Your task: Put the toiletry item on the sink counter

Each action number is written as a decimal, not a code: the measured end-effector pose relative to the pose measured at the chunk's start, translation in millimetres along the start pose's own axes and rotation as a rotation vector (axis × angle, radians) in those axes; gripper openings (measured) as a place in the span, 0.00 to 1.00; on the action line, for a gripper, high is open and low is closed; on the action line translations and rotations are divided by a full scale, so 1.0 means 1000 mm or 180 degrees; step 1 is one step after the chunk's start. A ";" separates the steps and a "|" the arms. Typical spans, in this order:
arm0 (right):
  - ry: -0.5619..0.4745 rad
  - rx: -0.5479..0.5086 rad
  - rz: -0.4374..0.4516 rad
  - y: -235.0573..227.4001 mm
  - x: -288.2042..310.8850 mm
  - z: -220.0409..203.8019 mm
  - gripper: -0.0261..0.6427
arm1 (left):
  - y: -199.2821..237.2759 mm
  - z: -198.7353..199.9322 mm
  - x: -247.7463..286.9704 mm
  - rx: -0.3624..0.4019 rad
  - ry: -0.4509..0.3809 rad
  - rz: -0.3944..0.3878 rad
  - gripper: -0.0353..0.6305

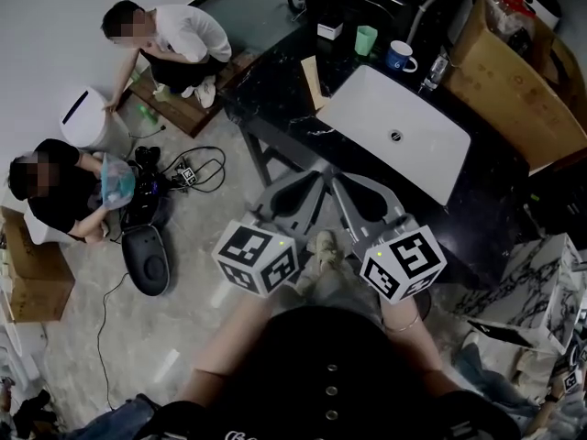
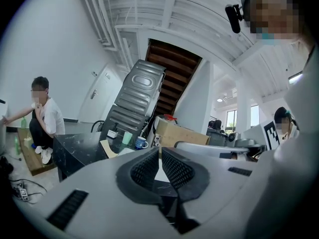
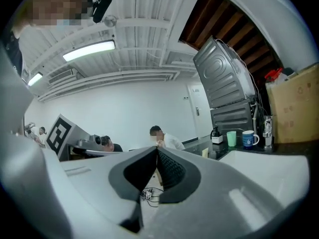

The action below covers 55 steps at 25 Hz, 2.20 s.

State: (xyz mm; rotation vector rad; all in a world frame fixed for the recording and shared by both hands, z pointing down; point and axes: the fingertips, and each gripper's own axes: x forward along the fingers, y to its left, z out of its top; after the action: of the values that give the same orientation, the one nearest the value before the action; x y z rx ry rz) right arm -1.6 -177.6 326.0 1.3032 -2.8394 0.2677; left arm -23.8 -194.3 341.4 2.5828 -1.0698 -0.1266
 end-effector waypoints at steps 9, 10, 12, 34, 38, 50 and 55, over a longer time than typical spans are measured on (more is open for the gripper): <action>0.0076 -0.0041 0.0011 0.019 -0.015 -0.011 0.05 | -0.011 -0.008 -0.018 -0.0029 0.0007 -0.0036 0.09; 0.0088 -0.0043 0.0006 0.020 -0.016 -0.012 0.05 | -0.012 -0.009 -0.020 -0.0031 0.0009 -0.0037 0.09; 0.0099 -0.0058 0.0010 0.023 -0.018 -0.013 0.05 | -0.014 -0.011 -0.022 -0.0031 0.0019 -0.0043 0.09; 0.0220 -0.0134 0.0060 0.024 -0.024 -0.020 0.04 | -0.017 -0.018 -0.019 -0.0037 0.0075 -0.0040 0.09; 0.0238 -0.0134 0.0041 0.022 -0.024 -0.021 0.04 | -0.015 -0.019 -0.020 -0.0042 0.0073 -0.0012 0.09; 0.0289 -0.0142 0.0066 0.023 -0.022 -0.028 0.04 | -0.012 -0.026 -0.019 -0.0057 0.0109 0.0006 0.09; 0.0272 -0.0149 0.0142 0.027 -0.021 -0.027 0.04 | -0.012 -0.026 -0.020 -0.0058 0.0129 0.0007 0.09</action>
State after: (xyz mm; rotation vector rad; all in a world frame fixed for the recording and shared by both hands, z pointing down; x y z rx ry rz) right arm -10.1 -139.8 346.8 1.1913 -2.7885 0.2496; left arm -24.5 -165.7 361.2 2.5568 -1.0524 -0.0826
